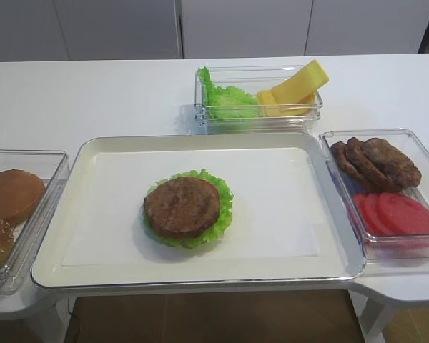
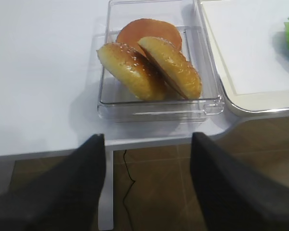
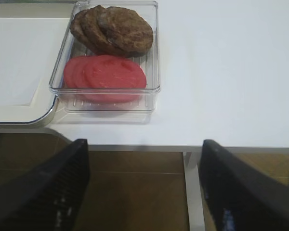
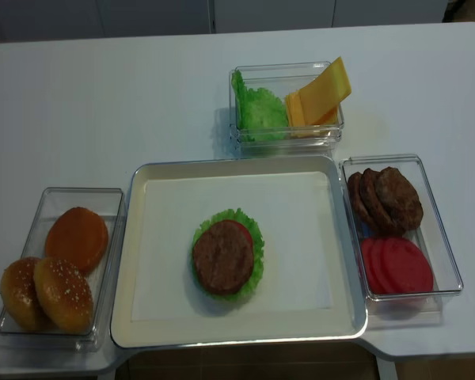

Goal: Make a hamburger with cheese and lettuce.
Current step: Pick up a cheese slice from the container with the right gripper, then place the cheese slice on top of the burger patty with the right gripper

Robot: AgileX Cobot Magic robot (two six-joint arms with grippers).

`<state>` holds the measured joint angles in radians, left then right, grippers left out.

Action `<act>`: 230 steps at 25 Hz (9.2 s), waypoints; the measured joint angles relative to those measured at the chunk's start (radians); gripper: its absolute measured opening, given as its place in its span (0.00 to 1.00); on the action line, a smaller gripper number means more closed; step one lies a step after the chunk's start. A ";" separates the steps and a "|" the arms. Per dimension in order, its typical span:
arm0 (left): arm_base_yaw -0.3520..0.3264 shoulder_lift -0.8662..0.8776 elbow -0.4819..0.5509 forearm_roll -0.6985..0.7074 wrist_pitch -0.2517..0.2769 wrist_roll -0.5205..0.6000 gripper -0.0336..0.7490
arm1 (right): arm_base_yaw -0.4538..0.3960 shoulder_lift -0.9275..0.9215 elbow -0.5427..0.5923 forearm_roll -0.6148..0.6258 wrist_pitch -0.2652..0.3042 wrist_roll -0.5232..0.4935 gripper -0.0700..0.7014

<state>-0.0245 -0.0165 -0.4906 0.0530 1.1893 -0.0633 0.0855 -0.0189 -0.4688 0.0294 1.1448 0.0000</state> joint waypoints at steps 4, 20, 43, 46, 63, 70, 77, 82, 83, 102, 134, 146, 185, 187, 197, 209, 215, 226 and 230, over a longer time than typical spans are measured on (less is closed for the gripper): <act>0.000 0.000 0.000 0.000 0.000 0.000 0.57 | 0.000 0.000 0.000 0.000 0.000 0.000 0.81; 0.000 0.000 0.000 0.000 0.000 0.000 0.57 | 0.000 0.000 0.000 0.000 0.000 0.000 0.81; 0.000 0.000 0.000 0.000 0.000 0.000 0.57 | 0.000 0.058 -0.072 0.035 -0.129 0.174 0.81; 0.000 0.000 0.000 0.000 0.000 0.000 0.57 | 0.000 0.145 -0.107 0.064 -0.194 0.179 0.81; 0.000 0.000 0.000 0.000 0.000 0.000 0.57 | 0.000 0.994 -0.375 0.328 -0.517 -0.085 0.81; 0.000 0.000 0.000 0.000 0.000 0.000 0.57 | 0.000 1.424 -0.648 0.462 -0.527 -0.217 0.81; 0.000 0.000 0.000 0.000 0.000 0.000 0.57 | 0.000 1.757 -0.977 0.477 -0.513 -0.232 0.79; 0.000 0.000 0.000 0.000 0.000 0.000 0.57 | 0.000 1.940 -1.179 0.477 -0.483 -0.233 0.77; 0.000 0.000 0.000 0.000 0.000 0.000 0.57 | 0.000 1.973 -1.213 0.477 -0.477 -0.235 0.77; 0.000 0.000 0.000 0.000 0.000 0.000 0.57 | -0.104 2.165 -1.337 0.826 -0.333 -0.430 0.65; 0.000 0.000 0.000 0.000 0.000 0.000 0.57 | -0.104 2.196 -1.338 0.912 -0.277 -0.468 0.13; 0.000 0.000 0.000 0.000 0.000 0.000 0.57 | -0.104 2.052 -1.338 0.892 -0.208 -0.482 0.13; 0.000 0.000 0.000 0.000 0.000 0.000 0.57 | 0.525 1.678 -0.939 0.773 -0.222 -0.402 0.13; 0.000 0.000 0.000 0.000 0.000 0.000 0.57 | 0.541 1.698 -0.939 0.766 -0.218 -0.400 0.13; 0.000 0.000 0.000 0.000 0.000 0.000 0.57 | 0.567 1.765 -0.939 0.698 -0.206 -0.395 0.13; 0.000 0.000 0.000 0.000 0.000 0.000 0.57 | 0.567 1.805 -0.939 0.567 -0.227 -0.393 0.13; 0.000 0.000 0.000 0.000 0.000 0.000 0.57 | 0.567 1.805 -0.939 0.503 -0.237 -0.393 0.13; 0.000 0.000 0.000 0.000 0.000 0.000 0.57 | 0.567 1.805 -0.939 0.486 -0.284 -0.393 0.13; 0.000 0.000 0.000 0.000 0.000 0.000 0.57 | 0.567 1.805 -0.939 0.465 -0.288 -0.393 0.13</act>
<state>-0.0245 -0.0165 -0.4906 0.0530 1.1893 -0.0633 0.6524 1.7865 -1.4077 0.4949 0.8570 -0.3925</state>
